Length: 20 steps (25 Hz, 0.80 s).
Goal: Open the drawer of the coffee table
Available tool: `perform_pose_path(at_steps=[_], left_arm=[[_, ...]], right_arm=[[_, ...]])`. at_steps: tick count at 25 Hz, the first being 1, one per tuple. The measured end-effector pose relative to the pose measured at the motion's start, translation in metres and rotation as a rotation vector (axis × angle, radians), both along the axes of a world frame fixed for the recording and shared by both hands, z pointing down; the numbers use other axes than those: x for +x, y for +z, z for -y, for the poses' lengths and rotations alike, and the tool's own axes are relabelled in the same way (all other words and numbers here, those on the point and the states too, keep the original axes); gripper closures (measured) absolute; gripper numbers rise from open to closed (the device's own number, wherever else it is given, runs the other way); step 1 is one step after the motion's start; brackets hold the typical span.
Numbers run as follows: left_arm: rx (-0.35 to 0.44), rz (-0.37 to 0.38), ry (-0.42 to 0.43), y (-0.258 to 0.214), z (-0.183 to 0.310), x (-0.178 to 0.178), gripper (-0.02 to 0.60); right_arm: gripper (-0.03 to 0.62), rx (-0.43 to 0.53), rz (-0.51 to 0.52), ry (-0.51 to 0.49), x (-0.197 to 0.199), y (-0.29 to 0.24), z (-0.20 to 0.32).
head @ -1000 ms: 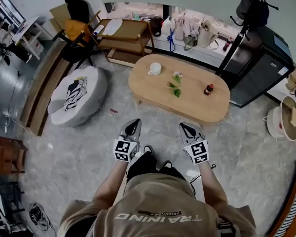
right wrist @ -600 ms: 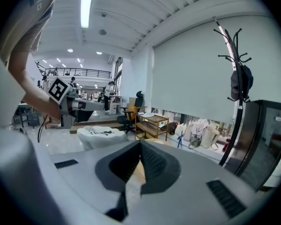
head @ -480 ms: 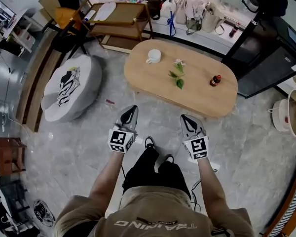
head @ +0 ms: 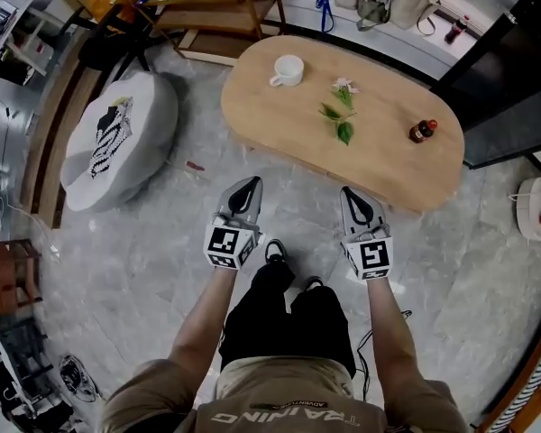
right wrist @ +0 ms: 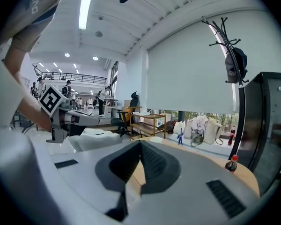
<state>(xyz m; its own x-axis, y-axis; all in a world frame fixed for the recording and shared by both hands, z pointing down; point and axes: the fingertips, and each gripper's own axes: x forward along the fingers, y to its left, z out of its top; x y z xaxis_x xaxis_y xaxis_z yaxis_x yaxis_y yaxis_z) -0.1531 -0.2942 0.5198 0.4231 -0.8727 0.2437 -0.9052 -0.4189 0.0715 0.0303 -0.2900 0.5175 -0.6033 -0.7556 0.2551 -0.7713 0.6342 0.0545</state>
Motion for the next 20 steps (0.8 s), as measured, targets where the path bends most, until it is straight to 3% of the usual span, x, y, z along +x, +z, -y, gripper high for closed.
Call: perform_pose_path(at_steps=[9, 20], left_arm=[[0.025, 0.021, -0.016, 0.098, 0.015, -0.02, 0.58], [0.014, 0.03, -0.003, 0.242, 0.036, -0.026, 0.58]], right_arm=[[0.589, 0.023, 0.082, 0.003, -0.01, 0.088, 0.014], [0.589, 0.092, 0.032, 0.001, -0.02, 0.223, 0.032]])
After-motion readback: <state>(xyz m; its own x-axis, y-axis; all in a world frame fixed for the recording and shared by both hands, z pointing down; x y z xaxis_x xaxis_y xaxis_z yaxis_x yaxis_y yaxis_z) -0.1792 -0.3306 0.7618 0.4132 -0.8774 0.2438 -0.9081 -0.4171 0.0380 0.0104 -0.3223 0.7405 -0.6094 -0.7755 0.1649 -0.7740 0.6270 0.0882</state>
